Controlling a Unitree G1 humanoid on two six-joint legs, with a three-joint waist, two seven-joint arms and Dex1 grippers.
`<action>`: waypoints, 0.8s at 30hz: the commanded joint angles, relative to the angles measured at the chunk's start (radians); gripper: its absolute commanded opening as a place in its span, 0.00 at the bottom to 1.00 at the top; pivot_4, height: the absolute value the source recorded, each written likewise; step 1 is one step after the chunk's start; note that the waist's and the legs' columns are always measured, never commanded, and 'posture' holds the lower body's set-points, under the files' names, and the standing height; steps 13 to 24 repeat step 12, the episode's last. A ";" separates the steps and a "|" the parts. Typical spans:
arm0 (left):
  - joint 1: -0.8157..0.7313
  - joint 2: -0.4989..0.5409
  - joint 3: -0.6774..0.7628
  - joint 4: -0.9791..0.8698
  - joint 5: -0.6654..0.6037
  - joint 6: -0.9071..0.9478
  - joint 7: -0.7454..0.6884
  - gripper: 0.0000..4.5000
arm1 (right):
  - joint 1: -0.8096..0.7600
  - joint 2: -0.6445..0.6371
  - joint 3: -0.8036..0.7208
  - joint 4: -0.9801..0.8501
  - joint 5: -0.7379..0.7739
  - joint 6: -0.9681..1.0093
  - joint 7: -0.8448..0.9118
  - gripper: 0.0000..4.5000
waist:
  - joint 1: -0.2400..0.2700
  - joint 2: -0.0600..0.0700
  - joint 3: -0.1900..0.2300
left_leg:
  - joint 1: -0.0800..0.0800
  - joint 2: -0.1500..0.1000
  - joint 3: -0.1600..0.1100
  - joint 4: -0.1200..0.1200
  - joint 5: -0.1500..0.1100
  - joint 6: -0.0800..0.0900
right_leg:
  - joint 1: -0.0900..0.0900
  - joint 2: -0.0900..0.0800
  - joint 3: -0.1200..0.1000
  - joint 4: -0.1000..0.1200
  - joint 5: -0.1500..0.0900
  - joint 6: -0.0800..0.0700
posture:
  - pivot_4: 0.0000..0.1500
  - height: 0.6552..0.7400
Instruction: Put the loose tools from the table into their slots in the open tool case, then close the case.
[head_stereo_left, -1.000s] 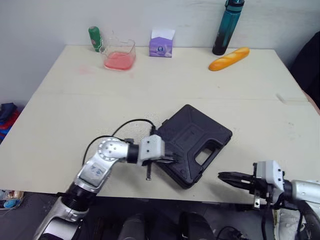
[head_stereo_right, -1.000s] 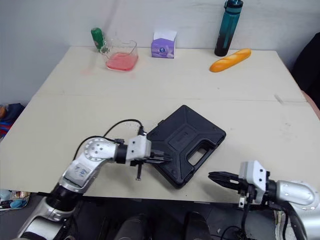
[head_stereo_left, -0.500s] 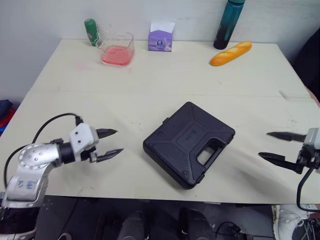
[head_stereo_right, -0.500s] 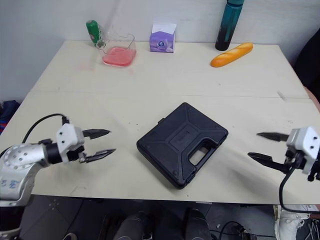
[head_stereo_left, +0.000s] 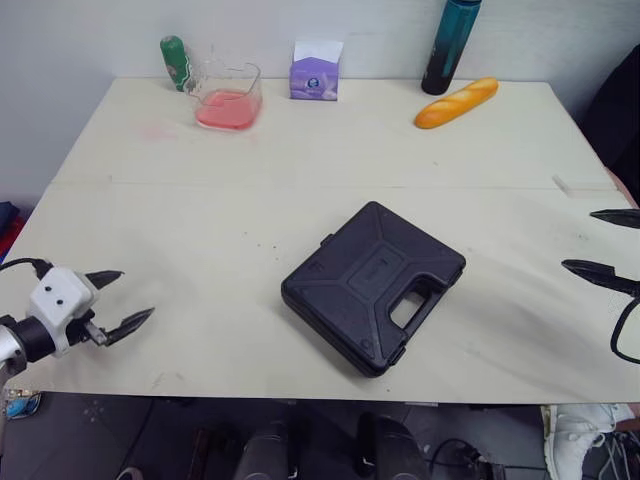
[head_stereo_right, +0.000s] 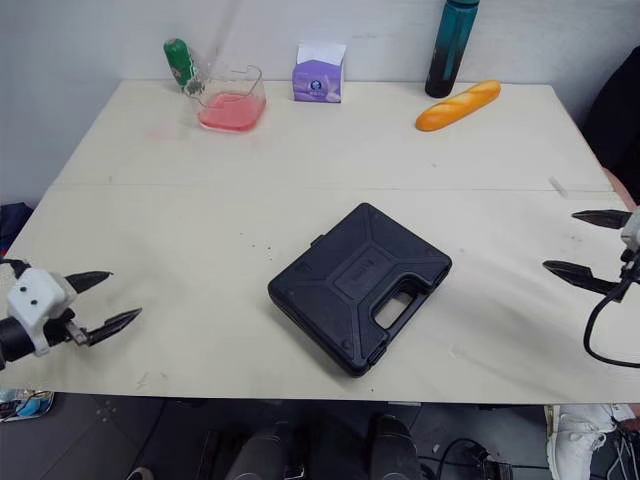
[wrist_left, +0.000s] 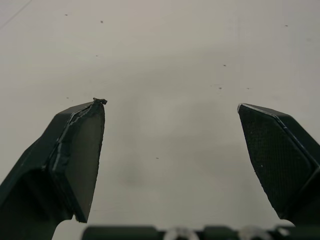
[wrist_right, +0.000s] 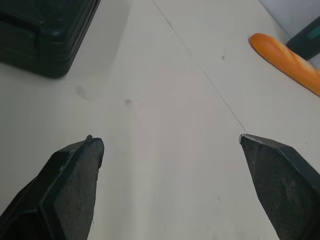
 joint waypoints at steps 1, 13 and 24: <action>-0.006 0.018 0.003 -0.021 0.010 -0.014 0.014 0.99 | -0.036 0.008 0.005 0.021 -0.008 -0.046 -0.010 1.00 | -0.004 0.000 0.000 | 0.000 0.000 0.000 0.000 0.000 0.000 | 0.000 0.000 0.000 0.000 0.000 0.000 | 1.00 1.00; -0.068 0.012 -0.050 -0.007 0.033 -0.030 0.048 0.99 | -0.009 0.070 0.018 -0.021 -0.003 -0.063 -0.057 1.00 | -0.021 0.000 0.000 | 0.001 0.000 0.002 0.000 0.000 0.000 | -0.001 0.000 0.000 0.003 0.000 0.000 | 1.00 1.00; -0.068 0.012 -0.050 -0.007 0.033 -0.030 0.048 0.99 | -0.009 0.070 0.018 -0.021 -0.003 -0.063 -0.057 1.00 | -0.021 0.000 0.000 | 0.001 0.000 0.002 0.000 0.000 0.000 | -0.001 0.000 0.000 0.003 0.000 0.000 | 1.00 1.00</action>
